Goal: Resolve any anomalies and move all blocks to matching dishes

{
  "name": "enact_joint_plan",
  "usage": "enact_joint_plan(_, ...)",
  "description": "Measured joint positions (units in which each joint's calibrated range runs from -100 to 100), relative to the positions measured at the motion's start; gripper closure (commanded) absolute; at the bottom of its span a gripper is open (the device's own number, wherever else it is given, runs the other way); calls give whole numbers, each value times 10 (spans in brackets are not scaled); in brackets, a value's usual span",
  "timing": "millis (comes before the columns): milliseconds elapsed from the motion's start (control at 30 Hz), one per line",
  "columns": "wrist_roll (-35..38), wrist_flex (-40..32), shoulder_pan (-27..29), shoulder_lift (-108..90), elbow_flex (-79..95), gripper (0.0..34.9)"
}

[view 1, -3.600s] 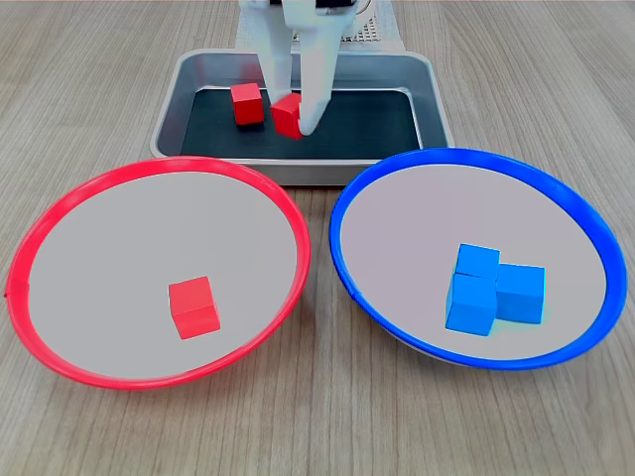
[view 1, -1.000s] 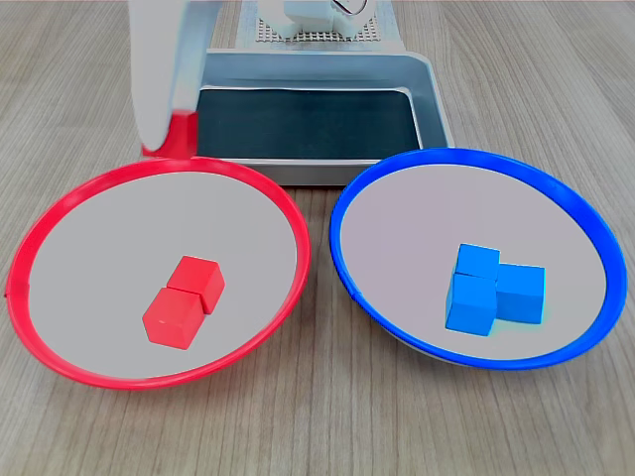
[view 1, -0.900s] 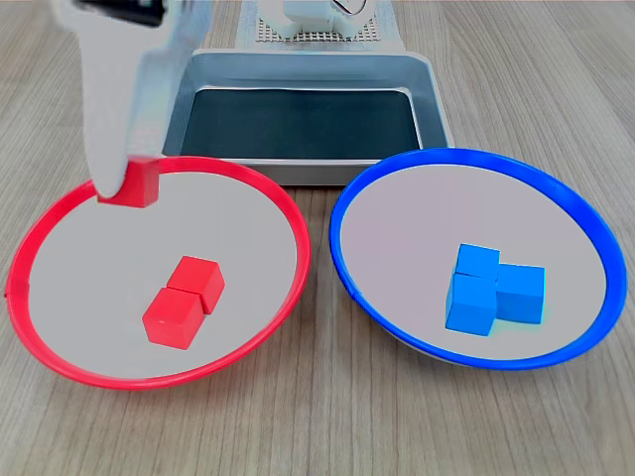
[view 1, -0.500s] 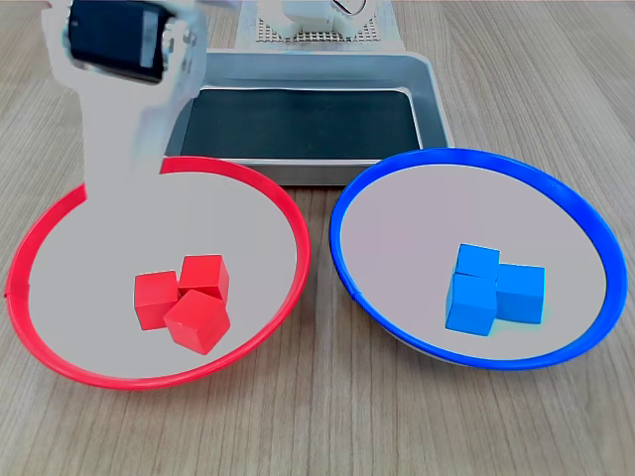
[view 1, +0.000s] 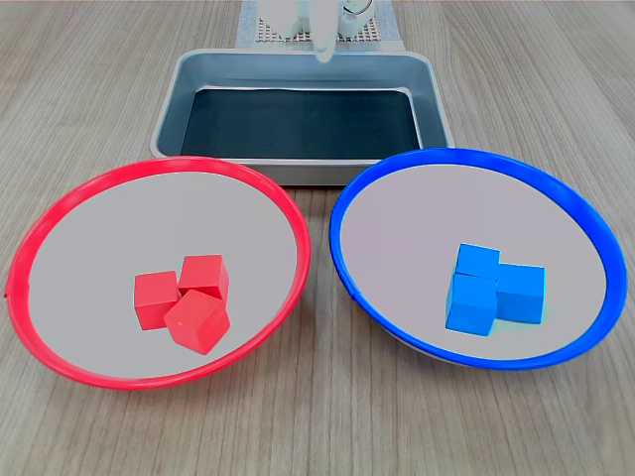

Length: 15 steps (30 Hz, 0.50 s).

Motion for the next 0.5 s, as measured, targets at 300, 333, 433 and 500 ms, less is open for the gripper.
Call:
enact_joint_plan(300, 25, 74, -7, -217, 142, 348)
enact_joint_plan(333, 24, 84, -5, -227, 142, 348)
enact_joint_plan(433, 22, 118, -8, -245, 142, 348)
enact_joint_plan(500, 19, 148, -4, -269, 142, 348)
